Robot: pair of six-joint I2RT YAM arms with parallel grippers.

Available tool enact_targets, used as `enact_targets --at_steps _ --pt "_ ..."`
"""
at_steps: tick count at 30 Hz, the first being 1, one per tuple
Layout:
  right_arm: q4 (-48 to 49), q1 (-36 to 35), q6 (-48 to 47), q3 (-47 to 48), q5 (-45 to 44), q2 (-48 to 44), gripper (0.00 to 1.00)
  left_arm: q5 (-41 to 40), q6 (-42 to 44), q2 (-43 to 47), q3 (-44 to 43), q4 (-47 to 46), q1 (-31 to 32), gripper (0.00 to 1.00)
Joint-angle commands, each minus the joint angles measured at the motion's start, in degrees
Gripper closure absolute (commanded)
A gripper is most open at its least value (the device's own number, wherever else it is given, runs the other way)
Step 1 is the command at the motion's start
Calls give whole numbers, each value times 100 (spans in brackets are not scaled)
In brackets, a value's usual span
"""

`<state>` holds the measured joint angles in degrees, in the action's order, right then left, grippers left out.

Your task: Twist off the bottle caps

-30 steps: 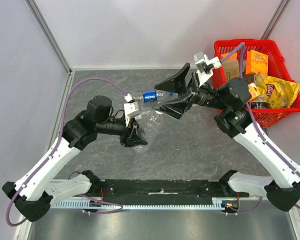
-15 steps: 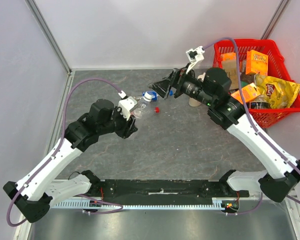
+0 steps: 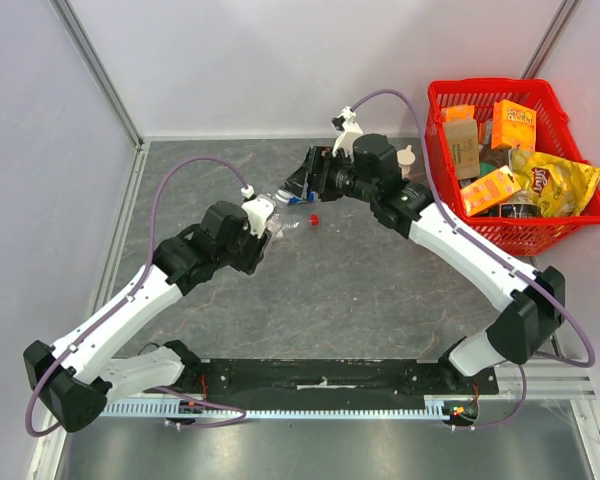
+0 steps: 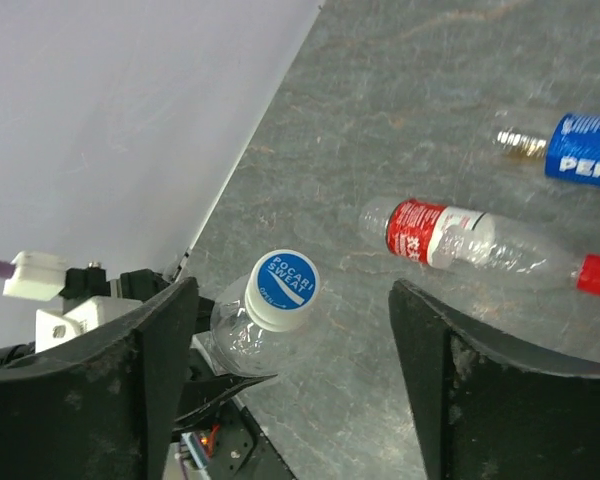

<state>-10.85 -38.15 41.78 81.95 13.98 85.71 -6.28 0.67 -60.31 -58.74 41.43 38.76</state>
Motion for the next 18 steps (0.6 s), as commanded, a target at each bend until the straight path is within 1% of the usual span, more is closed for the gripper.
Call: enact_targets --at_steps 1,4,6,10,14,18 --pt "294 -8 260 145 298 252 24 -277 -225 -50 38 -197 9 98" --pt "408 -8 374 111 509 402 36 -294 -199 -77 82 -232 8 98" --pt "514 -8 462 49 614 464 41 -303 -181 -86 100 -241 8 98" --pt "593 -8 480 5 764 543 45 -321 -128 -138 117 -232 8 98" --pt "646 -8 507 14 1010 648 53 -330 -111 -165 135 -241 8 98" --pt "690 -8 542 -4 1133 666 56 -330 -111 -182 161 -232 8 98"
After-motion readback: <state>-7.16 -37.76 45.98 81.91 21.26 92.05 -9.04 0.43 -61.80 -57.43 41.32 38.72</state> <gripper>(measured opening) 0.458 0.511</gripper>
